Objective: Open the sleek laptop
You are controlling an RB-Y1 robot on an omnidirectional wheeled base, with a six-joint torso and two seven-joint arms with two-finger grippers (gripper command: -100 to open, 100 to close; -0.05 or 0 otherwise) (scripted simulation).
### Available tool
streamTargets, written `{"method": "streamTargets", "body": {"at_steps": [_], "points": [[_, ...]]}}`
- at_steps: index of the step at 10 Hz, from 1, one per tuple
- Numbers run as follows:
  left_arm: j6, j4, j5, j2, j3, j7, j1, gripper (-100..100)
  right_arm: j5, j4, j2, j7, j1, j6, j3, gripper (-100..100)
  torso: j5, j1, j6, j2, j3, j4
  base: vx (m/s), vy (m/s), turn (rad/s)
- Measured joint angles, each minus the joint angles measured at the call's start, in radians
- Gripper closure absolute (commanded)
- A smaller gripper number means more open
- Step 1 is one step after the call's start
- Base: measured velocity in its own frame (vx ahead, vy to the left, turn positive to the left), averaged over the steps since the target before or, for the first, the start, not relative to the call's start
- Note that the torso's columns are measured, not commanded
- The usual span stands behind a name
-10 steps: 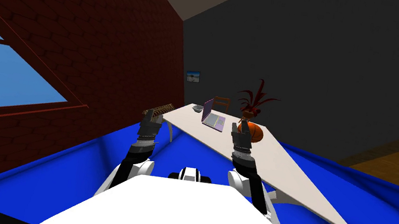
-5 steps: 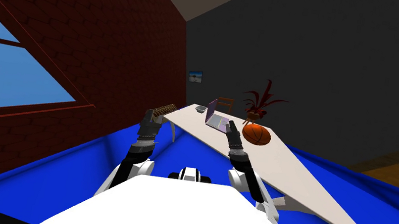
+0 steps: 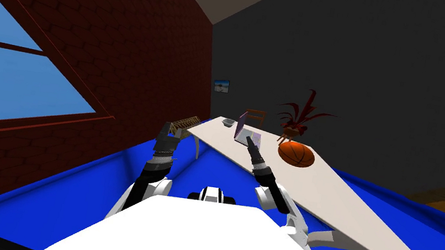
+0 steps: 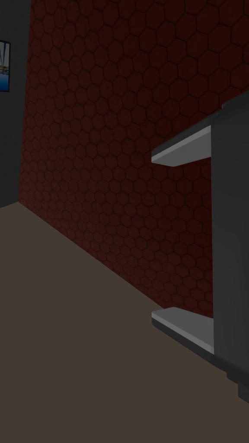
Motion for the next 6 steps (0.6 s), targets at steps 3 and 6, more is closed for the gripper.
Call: {"method": "streamTargets", "body": {"at_steps": [3,6], "points": [[0.000,0.000,0.000,0.000,0.000,0.000,0.000,0,0.027,0.054,-0.053,0.032,-0.043,0.069,0.024,-100,0.001,0.002,0.000,-0.001,-0.001,0.000,0.027,0.094,0.054],[0.000,0.000,0.000,0.000,0.000,0.000,0.000,0,0.048,0.106,-0.120,0.057,-0.090,0.148,0.036,-100,0.001,0.002,0.000,-0.001,-0.001,0.000,0.037,0.106,0.059]]}}
